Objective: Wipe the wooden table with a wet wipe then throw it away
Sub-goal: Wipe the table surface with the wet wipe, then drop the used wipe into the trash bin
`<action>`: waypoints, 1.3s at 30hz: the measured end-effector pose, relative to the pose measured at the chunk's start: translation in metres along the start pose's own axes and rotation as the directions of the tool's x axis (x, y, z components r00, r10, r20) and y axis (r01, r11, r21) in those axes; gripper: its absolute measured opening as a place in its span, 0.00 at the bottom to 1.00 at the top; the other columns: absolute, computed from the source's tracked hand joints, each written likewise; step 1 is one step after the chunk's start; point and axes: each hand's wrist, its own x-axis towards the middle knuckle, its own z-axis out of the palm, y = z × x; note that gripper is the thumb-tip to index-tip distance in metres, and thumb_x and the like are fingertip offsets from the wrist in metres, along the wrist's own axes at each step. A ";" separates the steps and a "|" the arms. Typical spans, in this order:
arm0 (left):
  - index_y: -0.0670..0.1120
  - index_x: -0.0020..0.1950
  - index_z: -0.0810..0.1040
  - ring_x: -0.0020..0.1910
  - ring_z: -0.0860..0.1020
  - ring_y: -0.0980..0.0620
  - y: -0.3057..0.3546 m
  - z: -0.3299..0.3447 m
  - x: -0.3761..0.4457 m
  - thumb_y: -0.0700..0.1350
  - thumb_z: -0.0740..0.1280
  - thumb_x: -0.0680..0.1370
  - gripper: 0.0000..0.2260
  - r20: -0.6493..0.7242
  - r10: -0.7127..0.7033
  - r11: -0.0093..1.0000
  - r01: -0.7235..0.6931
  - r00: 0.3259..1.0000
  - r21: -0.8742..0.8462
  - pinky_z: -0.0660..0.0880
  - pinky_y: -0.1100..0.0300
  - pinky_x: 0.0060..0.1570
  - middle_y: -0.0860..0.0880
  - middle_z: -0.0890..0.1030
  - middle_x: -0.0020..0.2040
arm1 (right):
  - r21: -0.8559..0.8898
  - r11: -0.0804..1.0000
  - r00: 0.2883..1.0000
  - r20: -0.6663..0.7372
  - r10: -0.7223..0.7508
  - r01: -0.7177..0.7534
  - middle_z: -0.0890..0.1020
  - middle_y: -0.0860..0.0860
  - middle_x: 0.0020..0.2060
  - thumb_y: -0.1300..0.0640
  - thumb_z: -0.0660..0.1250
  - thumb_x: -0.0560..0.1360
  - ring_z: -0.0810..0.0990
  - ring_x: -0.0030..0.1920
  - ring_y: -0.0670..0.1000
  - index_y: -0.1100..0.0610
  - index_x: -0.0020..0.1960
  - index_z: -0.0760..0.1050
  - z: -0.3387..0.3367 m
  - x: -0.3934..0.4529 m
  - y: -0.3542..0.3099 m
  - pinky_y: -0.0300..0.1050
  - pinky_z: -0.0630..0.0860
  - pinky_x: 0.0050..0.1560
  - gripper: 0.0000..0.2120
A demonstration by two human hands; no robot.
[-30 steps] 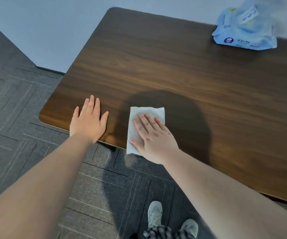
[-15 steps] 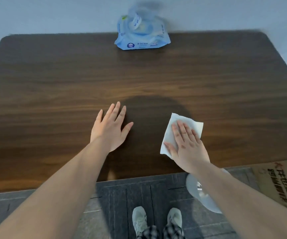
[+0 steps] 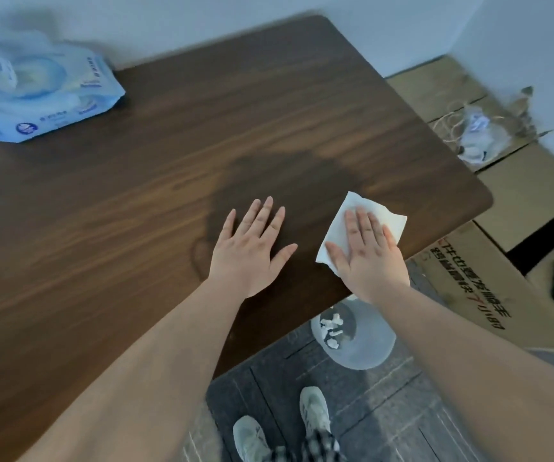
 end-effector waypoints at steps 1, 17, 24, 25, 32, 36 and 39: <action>0.54 0.77 0.41 0.75 0.38 0.54 0.010 0.000 0.011 0.65 0.40 0.78 0.30 0.000 0.024 1.000 -0.024 1.000 0.005 0.39 0.48 0.74 0.52 0.41 0.78 | 0.006 1.000 1.000 -0.003 0.018 -0.018 0.40 0.52 0.77 0.35 0.33 0.76 0.38 0.76 0.52 0.54 0.75 0.32 -0.001 0.004 0.010 0.49 0.38 0.75 0.35; 0.51 0.77 0.44 0.76 0.41 0.53 0.137 0.008 0.146 0.65 0.40 0.78 0.31 -0.078 0.115 0.992 -0.118 0.990 -0.035 0.40 0.49 0.74 0.51 0.43 0.79 | 0.111 0.982 0.985 -0.063 0.161 -0.154 0.42 0.52 0.78 0.33 0.37 0.76 0.39 0.77 0.50 0.54 0.77 0.36 -0.015 0.070 0.131 0.48 0.36 0.73 0.37; 0.53 0.77 0.45 0.76 0.42 0.52 0.159 0.020 0.149 0.67 0.37 0.77 0.32 -0.051 0.163 0.986 -0.161 0.985 0.049 0.39 0.46 0.74 0.52 0.45 0.79 | 0.469 0.874 0.916 -0.285 0.283 -0.124 0.65 0.50 0.73 0.46 0.56 0.80 0.59 0.74 0.49 0.56 0.73 0.64 -0.003 0.036 0.148 0.44 0.52 0.72 0.25; 0.53 0.77 0.45 0.76 0.42 0.52 0.159 0.019 0.149 0.67 0.37 0.76 0.32 -0.048 0.158 0.986 -0.156 0.986 0.056 0.39 0.46 0.74 0.52 0.45 0.79 | 0.532 0.840 0.896 -0.315 0.313 -0.107 0.70 0.50 0.71 0.49 0.58 0.80 0.63 0.73 0.49 0.56 0.70 0.68 0.000 0.026 0.152 0.41 0.55 0.70 0.21; 0.53 0.77 0.46 0.77 0.44 0.52 0.159 0.022 0.150 0.66 0.37 0.77 0.32 -0.087 0.158 0.986 -0.152 0.984 0.073 0.43 0.44 0.74 0.52 0.47 0.79 | 0.800 0.527 0.826 -0.073 0.559 -0.286 0.84 0.47 0.42 0.57 0.64 0.78 0.79 0.46 0.51 0.52 0.47 0.83 0.072 -0.050 0.173 0.39 0.72 0.44 0.08; 0.53 0.77 0.47 0.77 0.45 0.52 0.160 0.021 0.150 0.66 0.38 0.77 0.31 -0.090 0.163 0.985 -0.156 0.982 0.078 0.43 0.44 0.74 0.52 0.48 0.79 | 0.718 0.455 0.785 0.207 0.584 -0.527 0.76 0.46 0.29 0.57 0.64 0.77 0.72 0.31 0.48 0.49 0.35 0.75 0.133 -0.055 0.174 0.42 0.66 0.30 0.11; 0.53 0.77 0.48 0.77 0.45 0.52 0.160 0.022 0.150 0.66 0.39 0.77 0.31 -0.105 0.168 0.984 -0.160 0.980 0.083 0.43 0.45 0.74 0.52 0.49 0.79 | 0.661 0.474 0.785 0.301 0.542 -0.581 0.81 0.51 0.39 0.56 0.62 0.78 0.74 0.36 0.51 0.53 0.44 0.79 0.168 -0.040 0.165 0.43 0.68 0.36 0.07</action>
